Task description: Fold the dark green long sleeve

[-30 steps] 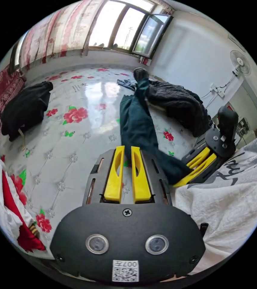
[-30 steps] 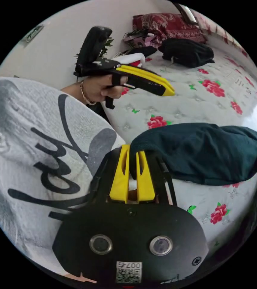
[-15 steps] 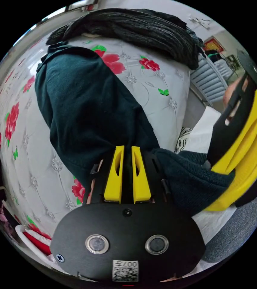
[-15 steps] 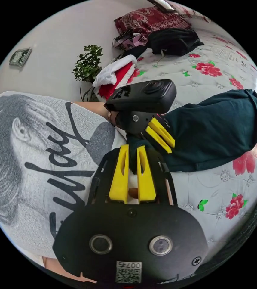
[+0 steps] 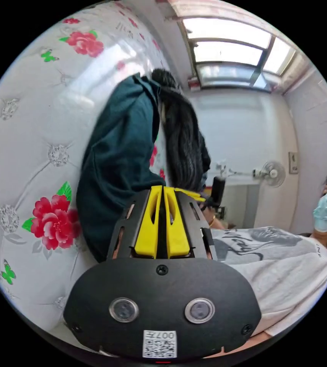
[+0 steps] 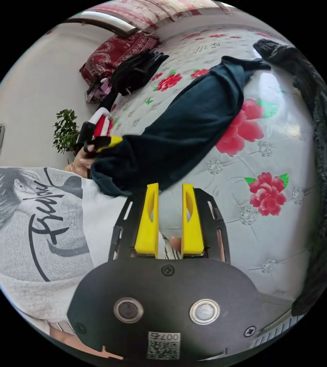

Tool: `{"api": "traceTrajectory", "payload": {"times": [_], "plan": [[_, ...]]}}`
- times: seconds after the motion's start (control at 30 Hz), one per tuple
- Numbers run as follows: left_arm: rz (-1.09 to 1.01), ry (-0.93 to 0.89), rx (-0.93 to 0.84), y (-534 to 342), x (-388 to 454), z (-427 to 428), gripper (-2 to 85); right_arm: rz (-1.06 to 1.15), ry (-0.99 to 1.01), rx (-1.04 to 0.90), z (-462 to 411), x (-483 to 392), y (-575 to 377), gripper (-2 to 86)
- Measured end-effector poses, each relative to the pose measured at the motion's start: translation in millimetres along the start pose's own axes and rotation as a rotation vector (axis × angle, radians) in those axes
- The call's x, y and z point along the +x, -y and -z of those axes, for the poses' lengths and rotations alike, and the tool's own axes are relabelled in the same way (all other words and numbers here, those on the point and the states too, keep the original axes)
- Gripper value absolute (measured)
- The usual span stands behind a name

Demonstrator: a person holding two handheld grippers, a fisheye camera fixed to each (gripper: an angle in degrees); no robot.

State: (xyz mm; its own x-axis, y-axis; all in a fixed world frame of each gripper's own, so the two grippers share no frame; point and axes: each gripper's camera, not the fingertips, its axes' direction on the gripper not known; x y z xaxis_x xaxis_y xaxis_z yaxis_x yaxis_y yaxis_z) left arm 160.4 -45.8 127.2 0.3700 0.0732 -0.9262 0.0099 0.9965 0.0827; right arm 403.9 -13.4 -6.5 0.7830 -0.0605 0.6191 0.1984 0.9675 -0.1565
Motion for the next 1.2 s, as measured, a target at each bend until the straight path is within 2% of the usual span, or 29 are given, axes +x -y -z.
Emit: {"api": "traceTrajectory", "payload": {"times": [0.13, 0.33, 0.5, 0.6, 0.7, 0.8, 0.87, 0.9, 0.97, 1.0, 1.07, 1.2], "plan": [[-0.075, -0.081, 0.180, -8, 29, 68, -0.9, 0.157, 0.081, -0.028, -19, -23, -2, 9.0], [-0.190, -0.190, 0.292, -21, 74, 122, -0.9, 0.382, 0.064, -0.058, -20, -55, -7, 11.4], [-0.272, -0.314, 0.340, -32, 113, 147, -1.0, 0.432, 0.129, -0.076, -29, -75, -8, 12.1], [-0.364, -0.271, 0.313, -39, 146, 154, -1.0, 0.437, 0.159, -0.002, -34, -103, 3, 11.1], [-0.377, -0.310, 0.343, -55, 162, 170, -1.0, 0.378, 0.118, 0.009, -32, -116, 13, 8.9], [-0.413, -0.391, 0.479, -86, 178, 215, -1.0, 0.376, 0.002, 0.189, 21, -130, -15, 7.2], [-0.485, -0.406, 0.557, -110, 200, 246, -1.0, 0.385, -0.134, 0.385, 93, -152, -54, 6.3], [-0.557, -0.402, 0.587, -126, 223, 263, -1.0, 0.388, -0.158, 0.436, 114, -160, -64, 6.0], [-0.675, -0.410, 0.627, -149, 262, 282, -1.0, 0.480, -0.240, 0.717, 204, -208, -113, 5.2], [-0.765, -0.419, 0.651, -165, 290, 291, -1.0, 0.511, -0.267, 0.793, 224, -223, -126, 5.1], [-0.899, -0.437, 0.670, -185, 332, 300, -1.0, 0.579, -0.472, 0.915, 272, -282, -152, 4.7], [-1.131, -0.486, 0.772, -226, 414, 323, -1.0, 0.724, -0.596, 1.081, 311, -357, -168, 4.3]]}}
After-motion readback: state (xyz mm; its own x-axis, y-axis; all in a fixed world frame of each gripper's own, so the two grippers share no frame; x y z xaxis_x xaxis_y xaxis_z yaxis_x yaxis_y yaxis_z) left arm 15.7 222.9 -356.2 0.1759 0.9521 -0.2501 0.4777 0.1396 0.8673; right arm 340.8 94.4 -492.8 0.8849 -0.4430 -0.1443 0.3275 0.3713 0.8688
